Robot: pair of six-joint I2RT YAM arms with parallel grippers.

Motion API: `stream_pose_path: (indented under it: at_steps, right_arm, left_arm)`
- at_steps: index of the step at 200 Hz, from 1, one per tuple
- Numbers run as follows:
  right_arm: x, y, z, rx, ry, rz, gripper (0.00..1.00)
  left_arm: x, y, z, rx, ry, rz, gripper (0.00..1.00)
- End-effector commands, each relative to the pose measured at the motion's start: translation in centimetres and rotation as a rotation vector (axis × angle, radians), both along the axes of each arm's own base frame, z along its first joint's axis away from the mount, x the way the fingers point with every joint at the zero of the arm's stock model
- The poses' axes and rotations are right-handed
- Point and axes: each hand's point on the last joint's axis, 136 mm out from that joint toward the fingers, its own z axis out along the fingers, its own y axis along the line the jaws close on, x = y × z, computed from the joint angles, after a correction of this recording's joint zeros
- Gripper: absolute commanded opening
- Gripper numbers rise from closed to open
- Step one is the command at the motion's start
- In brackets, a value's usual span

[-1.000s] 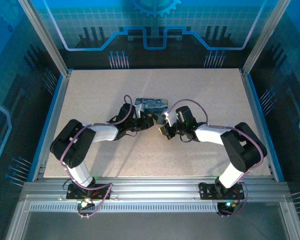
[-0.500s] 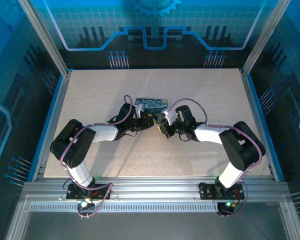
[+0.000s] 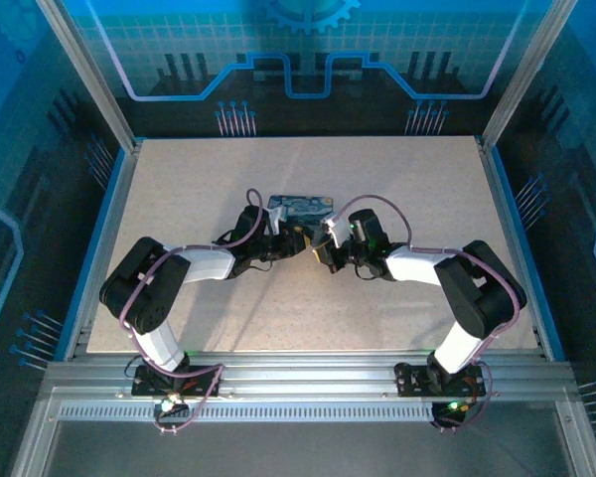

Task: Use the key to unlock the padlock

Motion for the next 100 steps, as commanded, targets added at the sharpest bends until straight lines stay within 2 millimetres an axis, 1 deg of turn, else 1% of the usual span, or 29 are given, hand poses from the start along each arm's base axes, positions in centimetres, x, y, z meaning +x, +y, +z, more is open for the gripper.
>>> stream_pose_path:
  at_steps: [1,32,53,100]
  right_arm:
    - [0.8,1.1,1.5,0.045,-0.051,0.005,0.0]
    - [0.7,1.3,1.7,0.07,-0.058,0.01,0.0]
    - [0.8,1.6,2.2,0.1,-0.078,0.012,0.0]
    - [1.1,2.0,2.8,0.141,-0.122,0.016,0.0]
  left_arm:
    - [-0.4,-0.6,1.8,-0.046,-0.031,-0.021,0.18]
    - [-0.5,-0.8,2.0,-0.057,-0.029,-0.021,0.18]
    - [-0.6,-0.9,2.1,-0.064,-0.023,-0.018,0.18]
    - [-0.8,-1.6,2.7,-0.083,-0.019,-0.029,0.18]
